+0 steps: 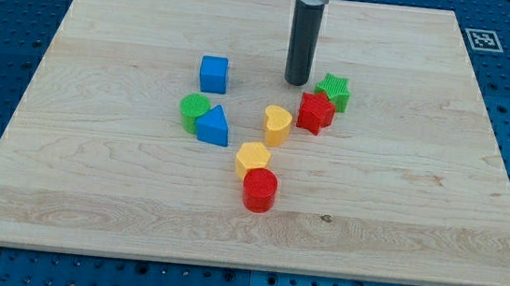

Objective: Push the blue cube to the top left of the green circle

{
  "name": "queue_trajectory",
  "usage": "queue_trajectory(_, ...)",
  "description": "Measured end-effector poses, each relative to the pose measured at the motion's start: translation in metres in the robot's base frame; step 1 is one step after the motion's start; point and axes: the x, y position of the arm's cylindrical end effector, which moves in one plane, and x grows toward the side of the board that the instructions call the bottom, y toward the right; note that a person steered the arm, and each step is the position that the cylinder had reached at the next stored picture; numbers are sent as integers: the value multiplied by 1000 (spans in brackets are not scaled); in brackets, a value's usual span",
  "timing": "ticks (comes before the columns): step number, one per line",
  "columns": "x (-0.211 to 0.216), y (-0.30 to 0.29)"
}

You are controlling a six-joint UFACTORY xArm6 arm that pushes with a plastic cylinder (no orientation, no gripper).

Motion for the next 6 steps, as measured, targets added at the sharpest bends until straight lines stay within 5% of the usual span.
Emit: queue_trajectory(6, 11, 0)
